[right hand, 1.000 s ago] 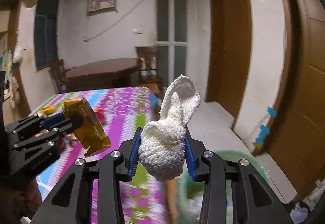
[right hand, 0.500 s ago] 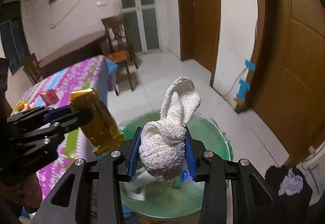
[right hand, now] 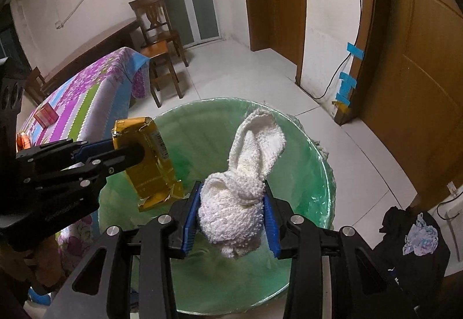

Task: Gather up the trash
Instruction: 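Carry the gold wrapper and white cloth over the green bin and open both tools, then return both tools to the table and lower them toward the remaining items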

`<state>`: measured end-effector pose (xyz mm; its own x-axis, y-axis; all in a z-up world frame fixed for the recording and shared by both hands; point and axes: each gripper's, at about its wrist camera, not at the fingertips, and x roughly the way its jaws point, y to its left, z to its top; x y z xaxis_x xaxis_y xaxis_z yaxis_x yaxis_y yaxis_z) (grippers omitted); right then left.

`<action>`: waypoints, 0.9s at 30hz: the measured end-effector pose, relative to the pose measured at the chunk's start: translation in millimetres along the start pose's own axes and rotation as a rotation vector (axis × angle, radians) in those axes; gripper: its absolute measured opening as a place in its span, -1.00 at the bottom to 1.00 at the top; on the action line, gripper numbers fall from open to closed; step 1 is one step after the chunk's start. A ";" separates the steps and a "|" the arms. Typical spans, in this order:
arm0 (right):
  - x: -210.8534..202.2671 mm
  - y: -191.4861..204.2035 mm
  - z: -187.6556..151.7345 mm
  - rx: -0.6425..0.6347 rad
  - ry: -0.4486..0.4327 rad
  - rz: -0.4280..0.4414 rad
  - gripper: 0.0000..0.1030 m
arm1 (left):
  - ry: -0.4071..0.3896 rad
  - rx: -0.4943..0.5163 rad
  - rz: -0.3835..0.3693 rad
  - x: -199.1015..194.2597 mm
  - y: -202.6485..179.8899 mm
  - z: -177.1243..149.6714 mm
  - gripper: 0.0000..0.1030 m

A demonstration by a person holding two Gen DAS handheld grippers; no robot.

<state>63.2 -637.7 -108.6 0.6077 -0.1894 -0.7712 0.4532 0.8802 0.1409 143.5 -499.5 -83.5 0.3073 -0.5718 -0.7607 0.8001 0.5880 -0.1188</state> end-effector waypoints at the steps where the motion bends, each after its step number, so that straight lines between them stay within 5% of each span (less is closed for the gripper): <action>1: -1.1 2.3 0.0 0.001 -0.001 0.001 -0.22 | 0.000 0.000 0.001 -0.5 0.2 0.0 -0.50; 7: 0.8 6.6 0.0 0.003 -0.006 0.005 -0.21 | -0.003 0.004 0.010 -1.3 -0.1 4.0 -0.47; 12: -3.4 1.4 -3.3 0.027 -0.027 0.007 0.24 | -0.004 0.003 0.026 -2.5 1.5 5.9 0.05; 27: -31.8 0.0 -12.3 0.028 -0.096 -0.039 0.44 | -0.020 0.016 0.055 -15.2 1.2 0.0 0.05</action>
<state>35.9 -626.3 -91.8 0.6487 -0.2654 -0.7133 0.4949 0.8591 0.1304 139.8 -490.1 -72.1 0.3608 -0.5503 -0.7530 0.7898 0.6097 -0.0671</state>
